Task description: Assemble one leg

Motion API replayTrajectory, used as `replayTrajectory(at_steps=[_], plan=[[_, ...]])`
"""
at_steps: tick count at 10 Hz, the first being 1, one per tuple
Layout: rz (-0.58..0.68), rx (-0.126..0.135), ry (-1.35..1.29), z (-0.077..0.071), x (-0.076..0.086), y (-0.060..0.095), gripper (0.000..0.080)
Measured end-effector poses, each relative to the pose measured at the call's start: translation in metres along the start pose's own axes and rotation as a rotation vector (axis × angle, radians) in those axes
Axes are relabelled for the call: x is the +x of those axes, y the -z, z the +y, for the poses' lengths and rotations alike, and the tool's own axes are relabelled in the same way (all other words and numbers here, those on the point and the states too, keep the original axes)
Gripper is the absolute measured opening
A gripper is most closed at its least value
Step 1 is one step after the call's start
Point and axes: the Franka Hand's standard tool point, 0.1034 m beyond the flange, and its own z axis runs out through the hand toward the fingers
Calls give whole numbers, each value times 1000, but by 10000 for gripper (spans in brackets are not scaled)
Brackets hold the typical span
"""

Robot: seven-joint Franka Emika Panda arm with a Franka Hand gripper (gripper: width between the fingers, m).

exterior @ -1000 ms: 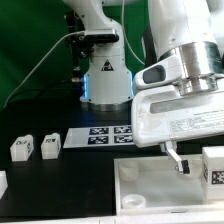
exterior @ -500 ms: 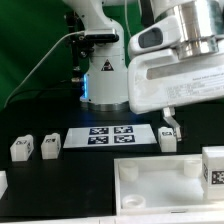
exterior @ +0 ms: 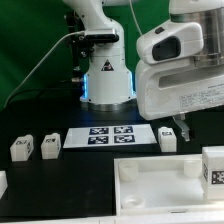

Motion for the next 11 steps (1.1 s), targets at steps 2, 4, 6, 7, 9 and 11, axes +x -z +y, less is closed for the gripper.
replayTrajectory(at_steps=[2, 4, 6, 7, 9, 11], plan=[[22, -1, -1, 0, 4, -1, 649], [20, -1, -3, 2, 4, -2, 649], [33, -46, -12, 10, 15, -6, 649], [50, -48, -18, 14, 20, -9, 649], [94, -53, -23, 21, 26, -25, 649], [91, -55, -34, 22, 25, -36, 649]])
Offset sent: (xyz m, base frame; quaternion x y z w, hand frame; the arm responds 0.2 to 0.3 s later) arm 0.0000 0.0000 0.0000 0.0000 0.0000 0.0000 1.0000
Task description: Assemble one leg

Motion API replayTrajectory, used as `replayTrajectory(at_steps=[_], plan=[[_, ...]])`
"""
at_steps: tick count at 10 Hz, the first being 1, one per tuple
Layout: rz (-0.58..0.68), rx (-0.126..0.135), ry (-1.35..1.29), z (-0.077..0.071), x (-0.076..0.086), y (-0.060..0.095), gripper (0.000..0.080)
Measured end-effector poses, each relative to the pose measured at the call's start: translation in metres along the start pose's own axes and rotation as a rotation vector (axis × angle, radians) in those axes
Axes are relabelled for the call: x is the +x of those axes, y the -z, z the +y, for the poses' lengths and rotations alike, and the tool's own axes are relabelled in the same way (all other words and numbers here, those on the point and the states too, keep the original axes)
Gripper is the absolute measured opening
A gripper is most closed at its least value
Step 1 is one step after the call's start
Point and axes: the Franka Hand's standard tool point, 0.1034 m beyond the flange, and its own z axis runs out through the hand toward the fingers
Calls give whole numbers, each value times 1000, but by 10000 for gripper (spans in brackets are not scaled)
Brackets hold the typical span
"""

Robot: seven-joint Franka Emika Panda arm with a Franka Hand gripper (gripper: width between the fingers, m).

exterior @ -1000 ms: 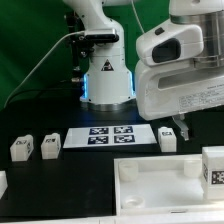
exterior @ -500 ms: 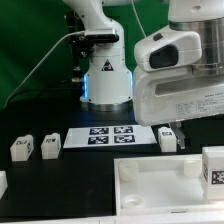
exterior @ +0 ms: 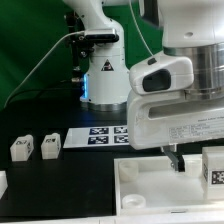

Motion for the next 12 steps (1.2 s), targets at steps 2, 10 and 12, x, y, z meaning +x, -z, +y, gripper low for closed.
replayTrajectory(at_steps=[2, 10, 12], plan=[[-2, 3, -7, -3, -1, -1, 649], [-3, 3, -36, -3, -1, -1, 290], [2, 7, -219, -4, 0, -2, 290]])
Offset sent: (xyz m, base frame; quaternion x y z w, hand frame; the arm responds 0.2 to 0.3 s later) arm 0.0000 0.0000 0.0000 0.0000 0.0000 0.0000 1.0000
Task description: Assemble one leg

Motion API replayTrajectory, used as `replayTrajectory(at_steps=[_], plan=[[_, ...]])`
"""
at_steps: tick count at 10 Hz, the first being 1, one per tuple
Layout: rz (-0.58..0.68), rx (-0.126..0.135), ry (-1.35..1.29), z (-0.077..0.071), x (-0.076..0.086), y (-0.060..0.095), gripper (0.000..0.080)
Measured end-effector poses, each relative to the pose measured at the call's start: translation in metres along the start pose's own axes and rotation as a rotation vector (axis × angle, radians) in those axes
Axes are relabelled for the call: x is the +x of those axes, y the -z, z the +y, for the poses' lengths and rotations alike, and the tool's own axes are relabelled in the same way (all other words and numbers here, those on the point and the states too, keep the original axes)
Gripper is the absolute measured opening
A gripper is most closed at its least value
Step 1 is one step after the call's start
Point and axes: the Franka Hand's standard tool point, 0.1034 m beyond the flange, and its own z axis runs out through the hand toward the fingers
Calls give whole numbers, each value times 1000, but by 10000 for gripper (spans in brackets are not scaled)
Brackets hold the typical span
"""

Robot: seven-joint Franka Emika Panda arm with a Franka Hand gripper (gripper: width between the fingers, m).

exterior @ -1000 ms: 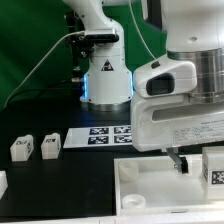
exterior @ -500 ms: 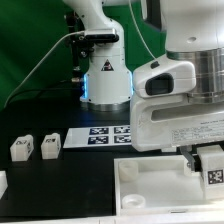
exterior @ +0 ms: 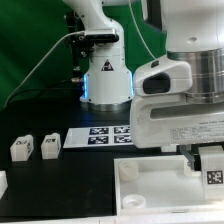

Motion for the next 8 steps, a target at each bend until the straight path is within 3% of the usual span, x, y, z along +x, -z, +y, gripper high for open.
replayTrajectory(at_steps=[2, 3, 5, 6, 8], plan=[[6, 11, -228, -1, 1, 0, 291], [24, 31, -403, -2, 3, -1, 291], [46, 117, -710, 0, 4, -1, 291], [51, 146, -848, -1, 2, -2, 291], [31, 173, -1073, -6, 1, -3, 291]])
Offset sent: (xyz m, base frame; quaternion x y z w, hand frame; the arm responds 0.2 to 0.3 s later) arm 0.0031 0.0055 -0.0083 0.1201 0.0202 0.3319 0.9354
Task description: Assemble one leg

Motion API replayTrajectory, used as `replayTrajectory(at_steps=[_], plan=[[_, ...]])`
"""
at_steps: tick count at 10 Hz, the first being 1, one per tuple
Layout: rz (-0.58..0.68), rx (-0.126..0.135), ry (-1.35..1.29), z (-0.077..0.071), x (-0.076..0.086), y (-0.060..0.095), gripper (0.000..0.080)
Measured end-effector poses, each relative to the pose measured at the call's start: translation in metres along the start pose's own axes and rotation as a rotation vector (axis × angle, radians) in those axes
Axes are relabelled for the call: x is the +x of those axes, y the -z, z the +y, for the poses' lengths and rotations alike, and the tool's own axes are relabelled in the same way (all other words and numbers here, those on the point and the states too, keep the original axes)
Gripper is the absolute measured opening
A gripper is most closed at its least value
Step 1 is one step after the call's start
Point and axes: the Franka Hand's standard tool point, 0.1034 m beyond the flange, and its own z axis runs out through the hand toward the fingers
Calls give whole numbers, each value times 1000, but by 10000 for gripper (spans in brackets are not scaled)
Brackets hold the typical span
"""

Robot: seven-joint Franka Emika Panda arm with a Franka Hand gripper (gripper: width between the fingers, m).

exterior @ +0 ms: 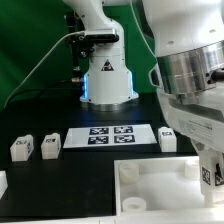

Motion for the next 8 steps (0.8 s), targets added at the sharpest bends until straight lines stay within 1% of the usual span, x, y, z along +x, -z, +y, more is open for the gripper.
replayTrajectory(at_steps=[1, 2, 3, 4, 5, 6, 7, 8], plan=[[0, 1, -163, -1, -9, -2, 291], [2, 6, -242, -2, -11, -3, 291], [3, 6, -240, -1, -10, -3, 291], [3, 5, -233, -1, -11, -3, 394], [3, 5, -223, -1, -11, -3, 543], [3, 3, -151, 0, -11, -4, 543], [-1, -13, -65, 4, -9, -5, 626], [-8, -37, 13, 8, -6, -5, 645]])
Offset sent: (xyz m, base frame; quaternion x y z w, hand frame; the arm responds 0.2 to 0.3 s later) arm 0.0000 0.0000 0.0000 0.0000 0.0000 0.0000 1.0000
